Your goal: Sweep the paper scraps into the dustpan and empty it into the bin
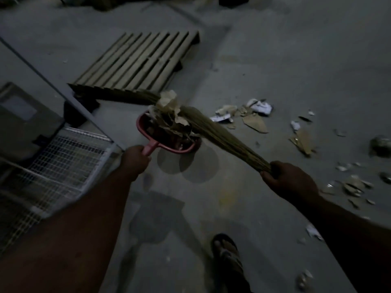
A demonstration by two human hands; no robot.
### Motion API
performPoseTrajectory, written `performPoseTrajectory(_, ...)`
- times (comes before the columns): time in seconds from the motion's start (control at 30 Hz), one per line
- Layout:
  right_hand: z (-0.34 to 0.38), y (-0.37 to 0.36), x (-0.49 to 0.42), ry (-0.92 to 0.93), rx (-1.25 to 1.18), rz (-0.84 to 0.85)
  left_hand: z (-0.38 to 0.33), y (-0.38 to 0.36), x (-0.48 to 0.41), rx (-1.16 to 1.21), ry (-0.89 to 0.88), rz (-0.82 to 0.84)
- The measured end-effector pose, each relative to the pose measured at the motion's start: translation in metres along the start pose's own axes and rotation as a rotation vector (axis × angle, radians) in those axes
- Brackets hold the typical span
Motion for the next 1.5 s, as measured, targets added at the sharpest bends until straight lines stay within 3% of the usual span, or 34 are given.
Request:
performPoseTrajectory(0.2,0.005,-0.038,-0.14,0.062,0.07,-0.024,-0.008,-0.048,-0.116,-0.065,0.03,-0.037)
performPoseTrajectory(0.4,0.004,-0.077,-0.203,0.003,0.14,-0.004,-0.001,-0.086,-0.18,-0.195,0.072,0.031)
performPoseTrajectory(0.7,-0.005,-0.108,-0.22,-0.136,0.14,0.037,-0.049,-0.102,-0.217,-0.393,-0.109,-0.012)
performPoseTrajectory(0.9,-0.007,-0.116,-0.221,-0.177,0.169,0.05,-0.071,-0.099,-0.232,-0.351,-0.071,-0.071)
performPoseTrajectory(1.2,-0.01,-0.098,-0.216,-0.212,0.226,-0.114,-0.098,-0.084,-0.227,-0.391,-0.189,-0.255)
performPoseTrajectory(1.33,-0.002,-0.085,-0.219,-0.174,0.258,-0.173,-0.096,-0.074,-0.222,-0.34,-0.106,-0.291)
performPoseTrajectory(1.5,0.009,-0.081,-0.224,-0.162,0.324,-0.131,-0.088,-0.064,-0.21,-0.166,0.063,-0.252)
Point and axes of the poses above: each hand's wrist, its own x-axis away from the middle knuckle, its own y-axis out of the back of the hand, z = x × y, the point moved 10 cm from there along -x, towards the middle knuckle, and after that the axes turned 10 degrees about y, right-handed, at the moved point
